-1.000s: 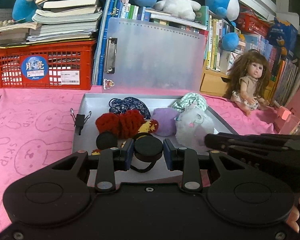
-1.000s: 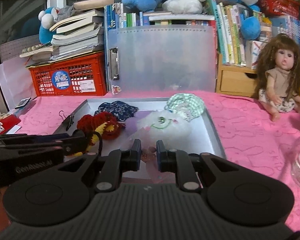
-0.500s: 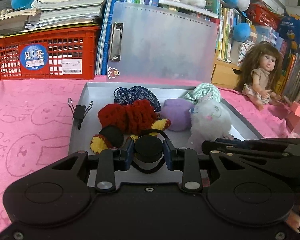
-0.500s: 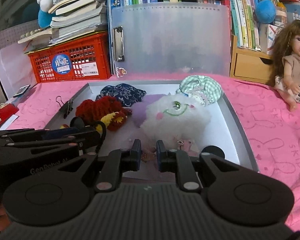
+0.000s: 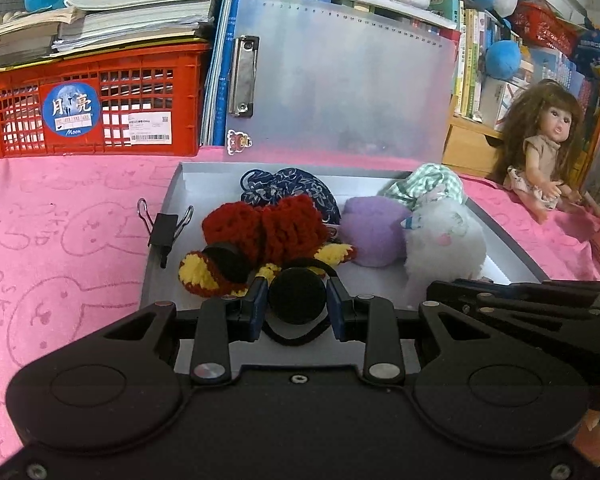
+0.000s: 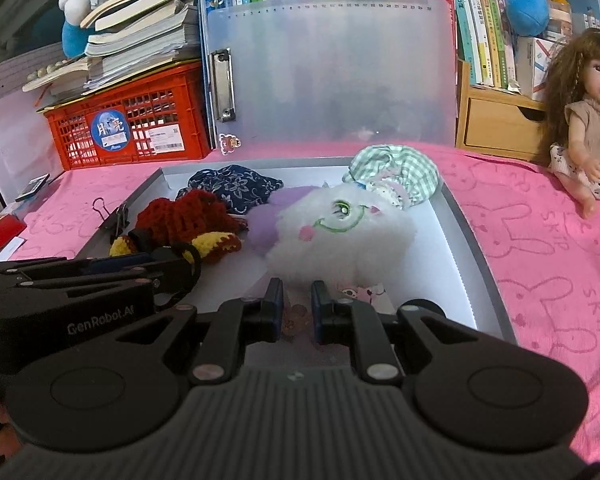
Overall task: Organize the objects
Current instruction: 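Lower and open the left gripper to release the cap while the right gripper releases the bow in the box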
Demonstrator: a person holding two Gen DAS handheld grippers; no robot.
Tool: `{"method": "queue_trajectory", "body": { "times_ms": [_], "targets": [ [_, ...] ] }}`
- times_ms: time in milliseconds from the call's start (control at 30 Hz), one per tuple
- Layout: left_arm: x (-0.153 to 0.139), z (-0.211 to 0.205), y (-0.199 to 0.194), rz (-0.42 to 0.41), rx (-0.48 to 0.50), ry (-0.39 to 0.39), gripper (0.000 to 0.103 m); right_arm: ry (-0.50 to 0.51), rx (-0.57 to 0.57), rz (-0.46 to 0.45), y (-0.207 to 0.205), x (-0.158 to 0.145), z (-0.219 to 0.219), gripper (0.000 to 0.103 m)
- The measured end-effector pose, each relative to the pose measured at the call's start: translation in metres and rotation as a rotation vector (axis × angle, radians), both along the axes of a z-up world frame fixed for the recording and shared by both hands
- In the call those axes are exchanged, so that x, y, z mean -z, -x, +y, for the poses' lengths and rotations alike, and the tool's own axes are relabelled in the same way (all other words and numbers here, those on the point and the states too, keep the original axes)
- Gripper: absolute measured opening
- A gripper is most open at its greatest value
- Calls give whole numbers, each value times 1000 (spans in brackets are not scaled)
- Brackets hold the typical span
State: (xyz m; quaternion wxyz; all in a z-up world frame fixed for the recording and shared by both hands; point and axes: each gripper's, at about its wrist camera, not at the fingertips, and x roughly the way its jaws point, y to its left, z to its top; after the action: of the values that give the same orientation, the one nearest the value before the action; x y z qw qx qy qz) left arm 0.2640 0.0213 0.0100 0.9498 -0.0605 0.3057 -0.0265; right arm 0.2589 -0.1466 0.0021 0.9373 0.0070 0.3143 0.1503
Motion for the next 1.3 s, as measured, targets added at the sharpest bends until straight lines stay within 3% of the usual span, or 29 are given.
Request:
{"method": "queue_trajectory", "body": {
  "times_ms": [533,1067,1133,1200,1300],
  "targets": [
    [2,-2,0,0,3,-8,30,-50,13,18,-1,6,-5,19],
    [3,-4,2,6,9,-22,30,-77,29,13,2,4,-9,29],
    [0,-5,4,-3,11,-28,30,-79,32,5,4,2,-10,31],
    [-3,-6,7,-15,15,-33,31,-80,33,-6,6,-1,-10,43],
    [-9,-7,10,-26,23,-33,36,-87,27,-22,10,-6,-11,45]
  ]
}}
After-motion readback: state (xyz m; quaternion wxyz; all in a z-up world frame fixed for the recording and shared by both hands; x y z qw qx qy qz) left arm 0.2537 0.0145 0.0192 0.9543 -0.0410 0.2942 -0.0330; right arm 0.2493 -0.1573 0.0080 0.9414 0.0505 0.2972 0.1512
